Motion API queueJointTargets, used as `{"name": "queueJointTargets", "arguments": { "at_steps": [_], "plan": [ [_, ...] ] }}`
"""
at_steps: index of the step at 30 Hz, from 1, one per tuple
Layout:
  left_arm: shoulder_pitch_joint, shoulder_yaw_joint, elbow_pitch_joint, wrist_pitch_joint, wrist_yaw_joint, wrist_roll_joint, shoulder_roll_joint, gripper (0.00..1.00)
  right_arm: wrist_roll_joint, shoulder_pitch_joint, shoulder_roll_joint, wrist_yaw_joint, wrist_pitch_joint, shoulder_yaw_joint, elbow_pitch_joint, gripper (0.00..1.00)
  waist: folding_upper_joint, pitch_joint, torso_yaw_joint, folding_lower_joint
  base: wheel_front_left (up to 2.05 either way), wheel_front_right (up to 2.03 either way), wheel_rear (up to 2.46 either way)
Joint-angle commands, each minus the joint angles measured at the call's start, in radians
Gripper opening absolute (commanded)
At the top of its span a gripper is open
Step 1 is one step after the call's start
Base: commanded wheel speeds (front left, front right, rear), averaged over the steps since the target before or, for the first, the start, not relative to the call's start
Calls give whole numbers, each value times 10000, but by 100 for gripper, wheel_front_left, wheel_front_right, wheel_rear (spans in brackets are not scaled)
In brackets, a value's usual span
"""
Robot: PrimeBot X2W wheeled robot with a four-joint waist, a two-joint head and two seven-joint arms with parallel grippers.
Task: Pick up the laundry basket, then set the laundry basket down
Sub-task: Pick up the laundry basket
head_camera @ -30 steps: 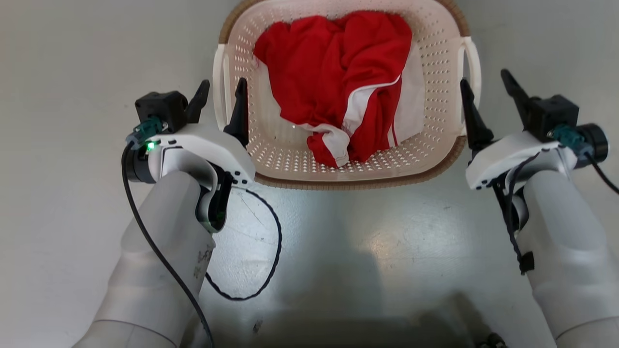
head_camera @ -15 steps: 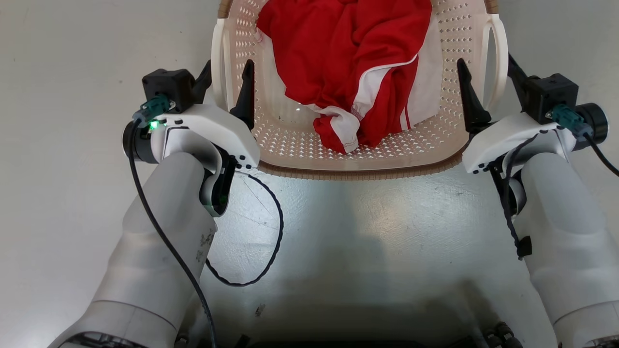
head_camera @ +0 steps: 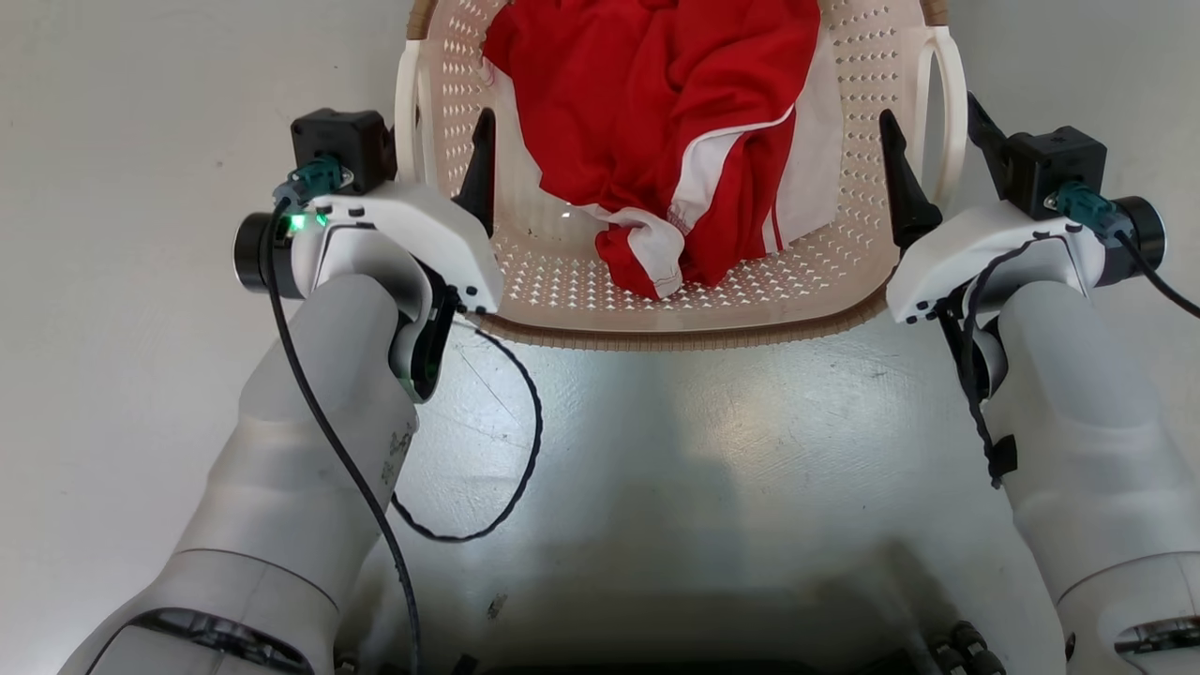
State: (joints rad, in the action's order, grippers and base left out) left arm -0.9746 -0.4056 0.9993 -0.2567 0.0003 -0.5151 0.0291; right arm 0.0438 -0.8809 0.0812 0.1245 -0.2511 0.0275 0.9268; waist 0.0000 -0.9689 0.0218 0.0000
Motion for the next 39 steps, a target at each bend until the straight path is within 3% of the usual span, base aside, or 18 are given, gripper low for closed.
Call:
{"name": "queueJointTargets", "arguments": {
  "at_steps": [1, 13, 14, 15, 16, 27, 39],
  "plan": [
    [93, 60, 89, -51, 150, -169, 212, 100, 72, 237, -229, 62, -107, -129, 19, 100, 0, 29, -5, 0, 0, 0, 0],
    [11, -270, 539, -51, 179, -474, 212, 100, 240, 84, -297, 62, -107, 63, 314, 100, 0, 158, 26, 0, 0, 0, 0],
    [26, -310, 651, -51, 98, -583, 212, 38, 258, 76, -299, 62, -107, 83, 337, 100, 0, 171, 18, 0, 0, 0, 0],
    [-9, -354, 677, -51, 60, -639, 212, 0, 256, 70, -301, 62, -107, 114, 423, 11, 0, 181, 25, 0, 0, 0, 0],
    [-51, -398, 669, -51, 82, -636, 212, 0, 236, 66, -302, 62, -107, 143, 537, 0, 0, 192, 38, 0, 0, 0, 0],
    [111, -674, 791, -51, 216, -640, 212, 0, -454, -185, -308, 62, -107, -84, 2039, 0, 0, 605, 50, 0, 0, 0, 0],
    [782, -873, 1424, -51, 92, -792, 212, 0, -2622, 307, -309, 62, -107, -1942, 2609, 0, 0, 1898, -398, 0, 0, 0, 0]
  ]
}}
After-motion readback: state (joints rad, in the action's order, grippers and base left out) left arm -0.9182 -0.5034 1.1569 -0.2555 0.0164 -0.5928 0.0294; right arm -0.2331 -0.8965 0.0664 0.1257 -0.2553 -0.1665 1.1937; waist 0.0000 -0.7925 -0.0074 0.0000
